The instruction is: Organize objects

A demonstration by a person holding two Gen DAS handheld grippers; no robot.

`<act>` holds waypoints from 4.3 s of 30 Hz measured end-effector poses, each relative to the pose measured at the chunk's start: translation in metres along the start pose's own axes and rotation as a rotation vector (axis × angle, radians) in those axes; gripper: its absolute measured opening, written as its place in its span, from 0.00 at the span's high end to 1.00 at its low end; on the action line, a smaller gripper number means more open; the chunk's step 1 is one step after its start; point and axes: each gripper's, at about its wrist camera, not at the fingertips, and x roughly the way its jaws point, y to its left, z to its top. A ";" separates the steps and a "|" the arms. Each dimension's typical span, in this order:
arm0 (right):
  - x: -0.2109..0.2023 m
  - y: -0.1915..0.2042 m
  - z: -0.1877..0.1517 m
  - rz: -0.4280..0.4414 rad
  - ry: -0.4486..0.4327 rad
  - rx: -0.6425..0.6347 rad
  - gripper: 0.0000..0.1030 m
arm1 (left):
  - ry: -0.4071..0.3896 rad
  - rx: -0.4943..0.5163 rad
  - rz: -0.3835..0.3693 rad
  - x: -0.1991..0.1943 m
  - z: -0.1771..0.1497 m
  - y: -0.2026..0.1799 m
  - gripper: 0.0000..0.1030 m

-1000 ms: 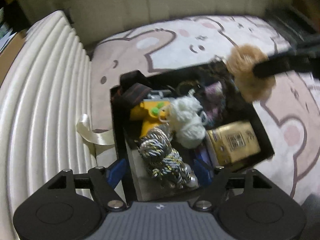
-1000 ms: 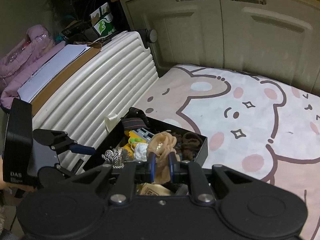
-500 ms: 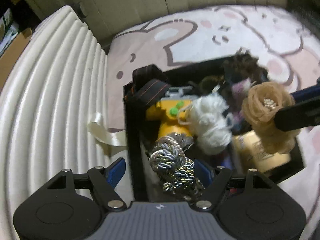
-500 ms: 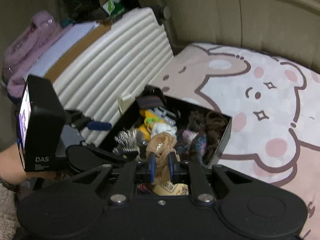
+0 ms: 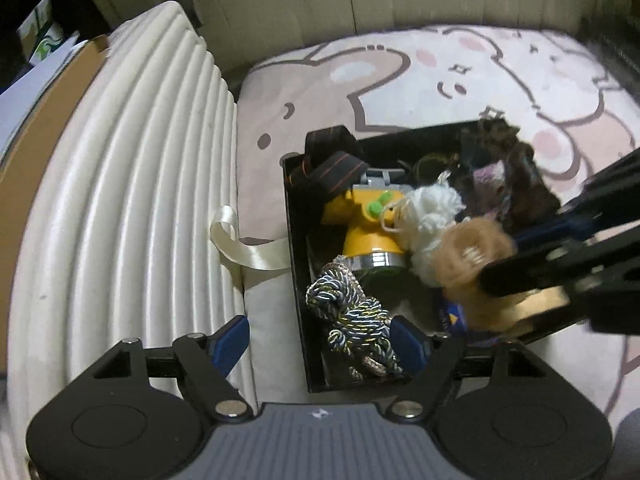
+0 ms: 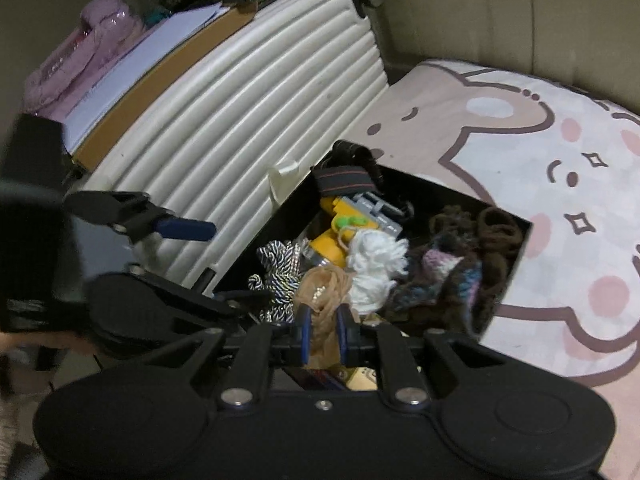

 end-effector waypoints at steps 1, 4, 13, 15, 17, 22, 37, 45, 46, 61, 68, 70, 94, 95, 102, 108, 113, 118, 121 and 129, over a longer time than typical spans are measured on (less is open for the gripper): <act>0.003 0.002 0.000 0.007 0.002 -0.003 0.86 | 0.001 -0.008 -0.007 -0.003 -0.002 0.001 0.24; 0.007 0.007 0.003 0.034 -0.013 -0.005 0.78 | 0.017 -0.015 -0.021 -0.002 -0.002 0.000 0.24; 0.005 0.002 0.005 0.001 -0.024 0.017 0.72 | 0.038 -0.016 -0.027 0.003 -0.004 -0.001 0.21; 0.004 0.000 0.005 -0.004 -0.023 0.020 0.72 | 0.040 -0.014 -0.034 0.004 -0.003 -0.002 0.20; 0.003 -0.001 0.004 -0.006 -0.024 0.023 0.72 | 0.040 -0.013 -0.040 0.004 -0.003 -0.003 0.20; -0.002 -0.002 0.003 -0.006 -0.028 0.026 0.73 | 0.037 -0.020 -0.046 0.002 -0.002 -0.004 0.20; -0.043 -0.013 0.000 -0.080 -0.086 0.034 0.71 | -0.032 -0.103 -0.060 -0.025 0.002 -0.005 0.16; -0.076 -0.015 -0.007 -0.135 -0.139 0.031 0.63 | -0.100 -0.150 -0.016 -0.054 0.003 -0.013 0.10; -0.081 -0.015 -0.008 -0.146 -0.147 0.029 0.57 | -0.109 -0.151 -0.016 -0.059 0.003 -0.016 0.10; -0.153 -0.007 -0.032 -0.253 -0.227 0.029 0.18 | -0.240 -0.301 -0.033 -0.135 -0.002 -0.039 0.05; -0.179 0.006 -0.046 -0.277 -0.234 0.026 0.13 | -0.296 -0.288 0.026 -0.176 -0.011 -0.061 0.03; -0.185 0.008 -0.051 -0.286 -0.230 0.031 0.11 | -0.302 -0.285 0.048 -0.186 -0.014 -0.066 0.02; -0.228 0.028 -0.110 -0.406 -0.259 0.021 0.00 | -0.297 -0.335 0.073 -0.221 -0.068 -0.084 0.00; -0.227 0.028 -0.110 -0.409 -0.261 0.021 0.00 | -0.296 -0.333 0.076 -0.220 -0.070 -0.085 0.00; -0.223 0.031 -0.113 -0.452 -0.267 0.002 0.00 | -0.292 -0.320 0.112 -0.214 -0.078 -0.087 0.00; -0.217 0.034 -0.114 -0.470 -0.260 -0.018 0.00 | -0.294 -0.327 0.124 -0.211 -0.080 -0.086 0.00; -0.217 0.032 -0.113 -0.487 -0.258 0.003 0.00 | -0.288 -0.313 0.153 -0.209 -0.081 -0.089 0.00; -0.217 0.032 -0.114 -0.498 -0.265 0.005 0.00 | -0.273 -0.313 0.149 -0.207 -0.080 -0.088 0.00; -0.217 0.033 -0.114 -0.502 -0.263 0.000 0.00 | -0.264 -0.318 0.143 -0.205 -0.080 -0.086 0.00; -0.215 0.034 -0.113 -0.501 -0.259 0.003 0.00 | -0.245 -0.329 0.123 -0.202 -0.081 -0.083 0.00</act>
